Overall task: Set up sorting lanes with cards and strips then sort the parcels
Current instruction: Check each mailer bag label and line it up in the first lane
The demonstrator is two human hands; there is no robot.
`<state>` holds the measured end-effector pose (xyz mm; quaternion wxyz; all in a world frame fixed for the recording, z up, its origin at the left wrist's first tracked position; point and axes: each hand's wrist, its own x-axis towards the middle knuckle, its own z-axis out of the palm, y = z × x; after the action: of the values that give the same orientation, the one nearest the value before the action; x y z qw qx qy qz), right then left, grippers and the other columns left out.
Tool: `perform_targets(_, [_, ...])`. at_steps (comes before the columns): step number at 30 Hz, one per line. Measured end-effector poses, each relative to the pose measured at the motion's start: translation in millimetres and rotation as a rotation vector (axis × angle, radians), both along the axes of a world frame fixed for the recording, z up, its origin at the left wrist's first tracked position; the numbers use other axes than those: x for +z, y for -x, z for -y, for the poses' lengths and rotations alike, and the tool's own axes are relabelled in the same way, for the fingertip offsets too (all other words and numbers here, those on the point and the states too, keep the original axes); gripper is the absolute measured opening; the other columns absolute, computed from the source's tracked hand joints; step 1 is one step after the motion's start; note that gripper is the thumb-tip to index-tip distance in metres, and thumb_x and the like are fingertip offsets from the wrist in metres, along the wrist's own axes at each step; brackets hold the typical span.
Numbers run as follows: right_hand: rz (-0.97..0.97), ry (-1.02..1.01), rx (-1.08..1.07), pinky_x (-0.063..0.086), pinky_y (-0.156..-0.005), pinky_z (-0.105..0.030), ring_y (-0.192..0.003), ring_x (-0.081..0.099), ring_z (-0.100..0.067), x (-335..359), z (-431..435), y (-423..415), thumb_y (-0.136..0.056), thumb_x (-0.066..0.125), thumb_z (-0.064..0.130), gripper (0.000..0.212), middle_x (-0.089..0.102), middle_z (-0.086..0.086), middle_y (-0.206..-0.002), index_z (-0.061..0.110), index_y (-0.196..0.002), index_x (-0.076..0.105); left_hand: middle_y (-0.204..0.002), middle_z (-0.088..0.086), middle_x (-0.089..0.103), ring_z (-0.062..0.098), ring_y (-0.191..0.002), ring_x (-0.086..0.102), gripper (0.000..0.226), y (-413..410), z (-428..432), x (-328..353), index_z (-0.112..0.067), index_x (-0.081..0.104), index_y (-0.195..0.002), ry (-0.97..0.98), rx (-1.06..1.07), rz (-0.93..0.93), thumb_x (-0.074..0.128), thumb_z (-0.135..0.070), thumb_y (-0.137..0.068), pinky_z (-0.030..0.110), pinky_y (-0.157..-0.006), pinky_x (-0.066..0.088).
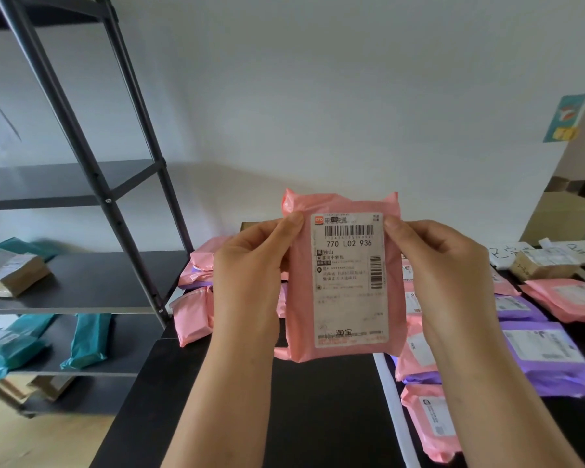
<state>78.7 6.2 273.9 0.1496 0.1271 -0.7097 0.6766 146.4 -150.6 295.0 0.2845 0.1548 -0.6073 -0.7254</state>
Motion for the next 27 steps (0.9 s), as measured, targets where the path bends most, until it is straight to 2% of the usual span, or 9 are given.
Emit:
perform_targets(4, [0.007, -0.012, -0.009, 0.047, -0.059, -0.017, -0.069, 0.066, -0.012, -1.6, 1.1, 0.2, -0.091, 0.067, 0.039, 0.032, 0.073, 0.008, -0.070, 0.021, -0.064, 0.068, -0.079, 0.004, 0.074, 0.008, -0.058, 0.061, 0.029, 3.0, 2.5, -1.2, -0.008, 0.076, -0.087, -0.021, 0.009, -0.001, 0.074, -0.036, -0.083, 0.014, -0.051, 0.046])
perform_targets(7, [0.006, 0.000, -0.010, 0.048, -0.058, -0.019, -0.072, 0.065, -0.021, -0.7, 1.4, 0.9, -0.091, 0.068, 0.039, 0.031, 0.072, 0.004, -0.069, 0.020, -0.067, 0.070, -0.087, 0.008, 0.076, 0.013, -0.066, 0.064, 0.028, 4.5, 3.5, -2.5, -0.009, 0.076, -0.087, -0.025, 0.000, 0.000, 0.074, -0.037, -0.083, 0.018, -0.055, 0.050])
perform_targets(10, [0.018, 0.029, -0.019, 0.050, -0.063, -0.037, -0.075, 0.064, -0.030, 0.2, 2.7, 1.6, -0.090, 0.069, 0.038, 0.028, 0.071, 0.000, -0.069, 0.019, -0.070, 0.072, -0.089, 0.007, 0.076, 0.016, -0.071, 0.066, 0.028, 5.3, 3.2, -3.2, -0.011, 0.076, -0.090, -0.002, -0.007, 0.013, 0.073, -0.038, -0.084, 0.024, -0.061, 0.051])
perform_targets(13, [0.022, 0.057, -0.033, 0.044, -0.060, -0.036, -0.073, 0.061, -0.037, 0.3, 1.7, 1.7, -0.089, 0.070, 0.041, 0.030, 0.069, -0.005, -0.069, 0.017, -0.071, 0.071, -0.090, 0.010, 0.075, 0.021, -0.074, 0.068, 0.031, 4.7, 3.8, -5.4, -0.013, 0.076, -0.092, 0.061, -0.016, 0.037, 0.069, -0.042, -0.086, 0.028, -0.063, 0.056])
perform_targets(16, [0.037, 0.088, -0.062, 0.050, -0.062, -0.043, -0.075, 0.063, -0.038, 1.2, -0.9, 3.1, -0.089, 0.069, 0.044, 0.033, 0.071, -0.006, -0.072, 0.016, -0.071, 0.070, -0.089, 0.007, 0.076, 0.025, -0.080, 0.072, 0.037, 1.6, 5.2, -9.4, -0.019, 0.078, -0.089, 0.129, -0.047, 0.079, 0.067, -0.053, -0.079, 0.034, -0.071, 0.061])
perform_targets(19, [0.081, 0.141, -0.109, 0.046, -0.059, -0.040, -0.063, 0.057, -0.032, 1.3, -4.3, 8.1, -0.089, 0.069, 0.045, 0.035, 0.069, -0.016, -0.077, 0.012, -0.075, 0.070, -0.084, -0.006, 0.076, 0.010, -0.075, 0.072, 0.039, -2.6, 6.1, -14.2, -0.024, 0.080, -0.089, 0.181, -0.113, 0.108, 0.068, -0.056, -0.071, 0.017, -0.061, 0.054])
perform_targets(21, [0.092, 0.162, -0.129, 0.043, -0.059, -0.036, -0.061, 0.054, -0.030, 0.5, -7.1, 11.0, -0.089, 0.069, 0.044, 0.035, 0.067, -0.020, -0.079, 0.012, -0.075, 0.068, -0.086, -0.010, 0.077, 0.007, -0.076, 0.073, 0.035, -3.5, 6.3, -18.6, -0.023, 0.080, -0.092, 0.200, -0.134, 0.116, 0.071, -0.049, -0.072, 0.011, -0.061, 0.052])
perform_targets(24, [0.077, 0.114, -0.131, 0.045, -0.057, -0.034, -0.066, 0.058, -0.038, -2.0, -8.3, 11.6, -0.090, 0.067, 0.047, 0.037, 0.069, -0.016, -0.078, 0.013, -0.076, 0.069, -0.086, -0.009, 0.077, 0.008, -0.078, 0.073, 0.016, -2.4, 4.1, -24.7, -0.023, 0.081, -0.091, 0.205, -0.120, 0.104, 0.075, -0.033, -0.080, 0.015, -0.062, 0.056])
perform_targets(27, [0.062, 0.052, -0.047, 0.048, -0.051, -0.017, -0.066, 0.068, -0.014, -4.6, -9.8, 12.3, -0.092, 0.065, 0.044, 0.026, 0.074, 0.005, -0.075, 0.024, -0.078, 0.075, -0.081, -0.009, 0.077, 0.010, -0.075, 0.074, 0.006, 0.6, 1.9, -28.6, -0.026, 0.081, -0.083, 0.176, -0.052, 0.082, 0.076, -0.030, -0.080, 0.020, -0.059, 0.058])
